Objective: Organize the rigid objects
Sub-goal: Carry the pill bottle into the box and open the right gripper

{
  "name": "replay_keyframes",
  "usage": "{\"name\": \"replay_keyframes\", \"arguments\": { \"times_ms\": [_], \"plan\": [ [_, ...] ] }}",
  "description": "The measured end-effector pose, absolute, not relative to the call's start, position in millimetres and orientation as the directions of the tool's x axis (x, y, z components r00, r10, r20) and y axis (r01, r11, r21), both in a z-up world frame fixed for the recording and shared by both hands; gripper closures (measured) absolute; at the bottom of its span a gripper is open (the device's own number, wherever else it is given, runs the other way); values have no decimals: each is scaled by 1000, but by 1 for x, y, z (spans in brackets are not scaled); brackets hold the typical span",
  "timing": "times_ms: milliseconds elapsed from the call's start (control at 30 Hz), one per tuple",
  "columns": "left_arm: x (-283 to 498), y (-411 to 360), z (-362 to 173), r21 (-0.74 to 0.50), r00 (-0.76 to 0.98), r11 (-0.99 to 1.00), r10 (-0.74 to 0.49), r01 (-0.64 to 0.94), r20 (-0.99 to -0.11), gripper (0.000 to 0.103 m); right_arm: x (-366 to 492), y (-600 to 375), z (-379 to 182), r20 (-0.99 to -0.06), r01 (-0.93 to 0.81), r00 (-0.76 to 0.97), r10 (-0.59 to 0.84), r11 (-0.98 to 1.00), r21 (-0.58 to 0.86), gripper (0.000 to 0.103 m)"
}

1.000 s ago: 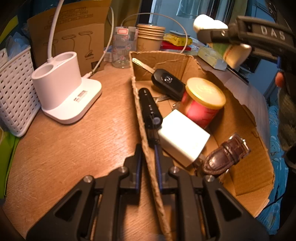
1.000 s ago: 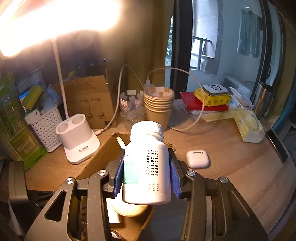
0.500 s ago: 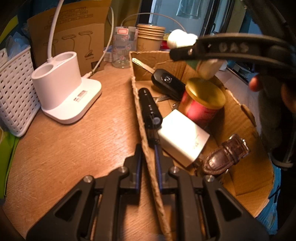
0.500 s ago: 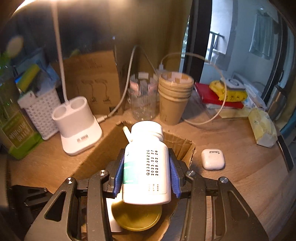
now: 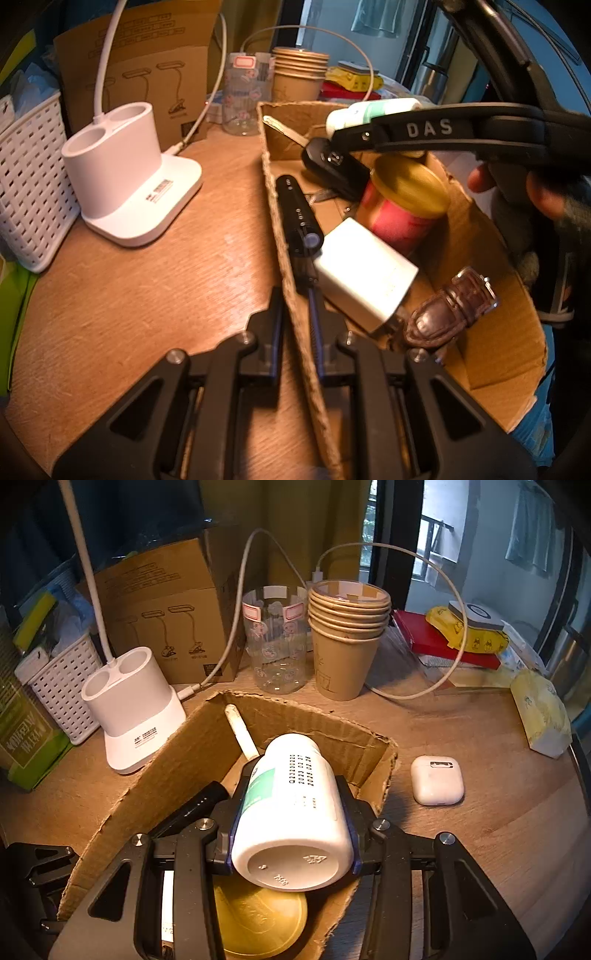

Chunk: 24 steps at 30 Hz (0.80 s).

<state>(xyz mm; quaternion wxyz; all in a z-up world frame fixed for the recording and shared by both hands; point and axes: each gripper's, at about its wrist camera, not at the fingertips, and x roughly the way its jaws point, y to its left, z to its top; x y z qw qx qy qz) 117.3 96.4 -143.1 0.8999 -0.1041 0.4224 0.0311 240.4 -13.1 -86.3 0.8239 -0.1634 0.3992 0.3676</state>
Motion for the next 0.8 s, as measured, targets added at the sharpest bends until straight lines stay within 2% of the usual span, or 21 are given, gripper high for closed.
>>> {"name": "replay_keyframes", "arguments": {
  "times_ms": [133,267,367,800],
  "plan": [
    [117,96,-143,-161,641,976,-32,-144,-767,89,243,-15,-86,-780,-730,410,473,683,31,57],
    [117,96,-143,-161,641,976,-32,-144,-767,89,241,-18,-84,-772,-737,401,494,674,49,45],
    [117,96,-143,-161,641,976,-32,-144,-767,89,238,-20,-79,-760,-738,412,503,673,45,41],
    [117,97,-143,-165,641,976,-36,-143,-767,89,233,-48,-62,-727,-709,450,518,702,62,40]
  ]
}}
